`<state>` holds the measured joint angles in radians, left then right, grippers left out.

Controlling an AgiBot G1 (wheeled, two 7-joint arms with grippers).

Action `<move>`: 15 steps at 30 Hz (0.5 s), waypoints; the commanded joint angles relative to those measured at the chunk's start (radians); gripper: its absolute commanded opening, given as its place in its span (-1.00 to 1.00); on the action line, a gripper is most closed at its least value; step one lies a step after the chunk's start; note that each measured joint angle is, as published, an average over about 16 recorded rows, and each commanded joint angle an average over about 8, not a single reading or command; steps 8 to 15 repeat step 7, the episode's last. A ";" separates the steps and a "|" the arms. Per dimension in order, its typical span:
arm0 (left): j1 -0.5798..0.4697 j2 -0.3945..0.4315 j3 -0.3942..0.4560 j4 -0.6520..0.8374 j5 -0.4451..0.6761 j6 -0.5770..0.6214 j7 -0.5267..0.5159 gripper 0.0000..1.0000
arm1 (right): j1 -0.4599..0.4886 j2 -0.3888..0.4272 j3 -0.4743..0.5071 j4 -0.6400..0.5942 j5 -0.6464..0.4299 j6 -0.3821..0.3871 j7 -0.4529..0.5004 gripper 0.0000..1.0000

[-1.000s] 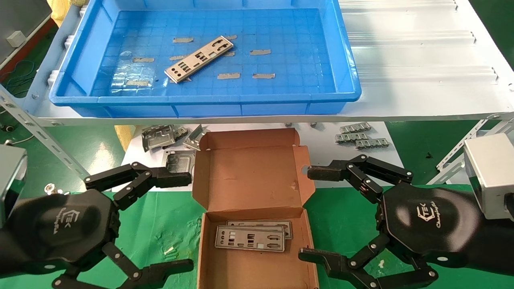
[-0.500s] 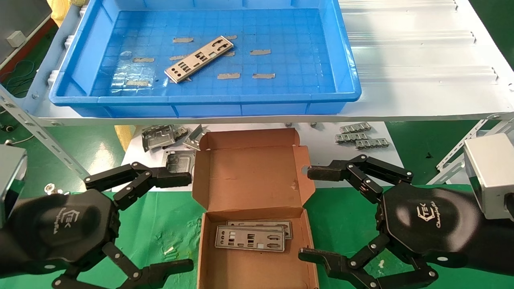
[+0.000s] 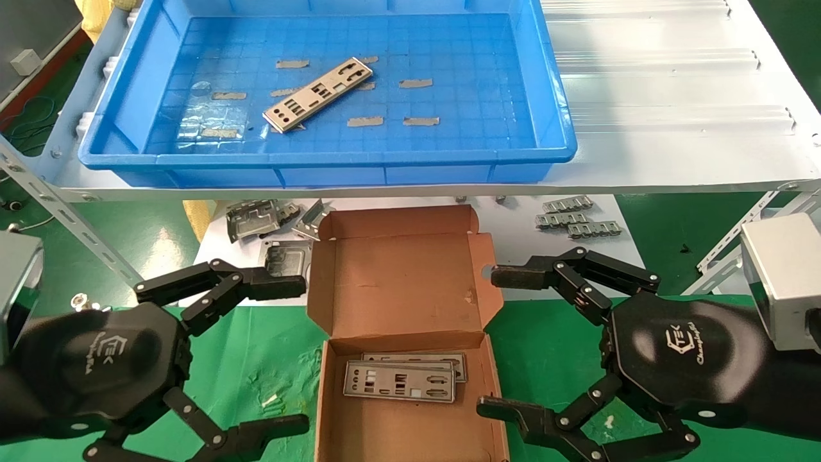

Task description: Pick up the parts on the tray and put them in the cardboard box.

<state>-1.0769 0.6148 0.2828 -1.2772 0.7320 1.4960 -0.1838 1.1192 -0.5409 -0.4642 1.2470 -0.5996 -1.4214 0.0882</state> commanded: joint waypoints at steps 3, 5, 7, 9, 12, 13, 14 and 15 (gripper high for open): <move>0.000 0.000 0.000 0.000 0.000 0.000 0.000 1.00 | 0.000 0.000 0.000 0.000 0.000 0.000 0.000 1.00; 0.000 0.000 0.000 0.000 0.000 0.000 0.000 1.00 | 0.000 0.000 0.000 0.000 0.000 0.000 0.000 1.00; 0.000 0.000 0.000 0.000 0.000 0.000 0.000 1.00 | 0.000 0.000 0.000 0.000 0.000 0.000 0.000 1.00; 0.000 0.000 0.000 0.000 0.000 0.000 0.000 1.00 | 0.000 0.000 0.000 0.000 0.000 0.000 0.000 1.00; 0.000 0.000 0.000 0.000 0.000 0.000 0.000 1.00 | 0.000 0.000 0.000 0.000 0.000 0.000 0.000 1.00; 0.000 0.000 0.000 0.000 0.000 0.000 0.000 1.00 | 0.000 0.000 0.000 0.000 0.000 0.000 0.000 1.00; 0.000 0.000 0.000 0.000 0.000 0.000 0.000 1.00 | 0.000 0.000 0.000 0.000 0.000 0.000 0.000 1.00; 0.000 0.000 0.000 0.000 0.000 0.000 0.000 1.00 | 0.000 0.000 0.000 0.000 0.000 0.000 0.000 1.00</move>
